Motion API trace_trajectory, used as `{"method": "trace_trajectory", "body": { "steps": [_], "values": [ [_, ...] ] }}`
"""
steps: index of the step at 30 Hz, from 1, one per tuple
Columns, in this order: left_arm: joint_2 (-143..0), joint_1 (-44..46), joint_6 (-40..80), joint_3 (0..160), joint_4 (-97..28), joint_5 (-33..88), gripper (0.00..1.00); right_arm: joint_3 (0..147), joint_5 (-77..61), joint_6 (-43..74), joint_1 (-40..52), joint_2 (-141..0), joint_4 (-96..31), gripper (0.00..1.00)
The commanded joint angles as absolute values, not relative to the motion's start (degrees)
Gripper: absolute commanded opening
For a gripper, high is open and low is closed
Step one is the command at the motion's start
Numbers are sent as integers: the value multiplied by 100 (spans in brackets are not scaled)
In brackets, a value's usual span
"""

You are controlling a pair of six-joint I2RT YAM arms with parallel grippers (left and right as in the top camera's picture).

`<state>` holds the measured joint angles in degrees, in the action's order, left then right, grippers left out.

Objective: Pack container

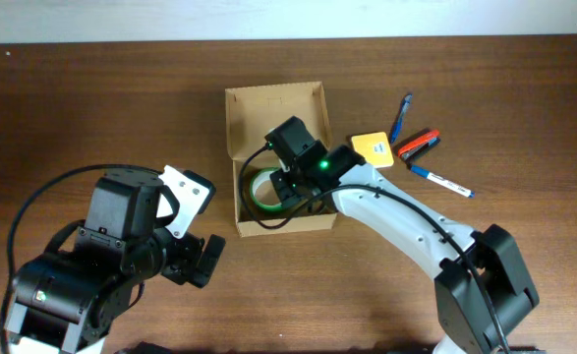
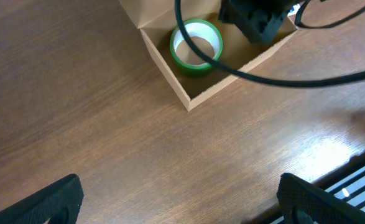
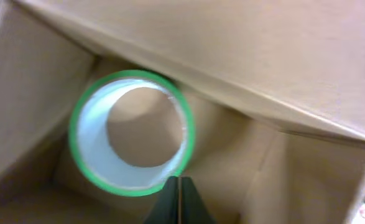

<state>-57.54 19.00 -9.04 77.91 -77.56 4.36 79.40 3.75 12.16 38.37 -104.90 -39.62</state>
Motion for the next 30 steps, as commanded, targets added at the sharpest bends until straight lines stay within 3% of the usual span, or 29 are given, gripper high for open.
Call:
{"method": "trace_trajectory", "body": {
  "steps": [1,18,30],
  "values": [
    [-5754,1907,-998,7891,-7741,515,99,8027,639,1247,3774,-10591,-3964,4],
    [-5754,1907,-998,7891,-7741,517,100,8025,882,1249,3780,-11323,-3962,4],
    [-5754,1907,-998,7891,-7741,517,100,8025,-102,1247,3785,-11399,-3787,4]
  ]
}}
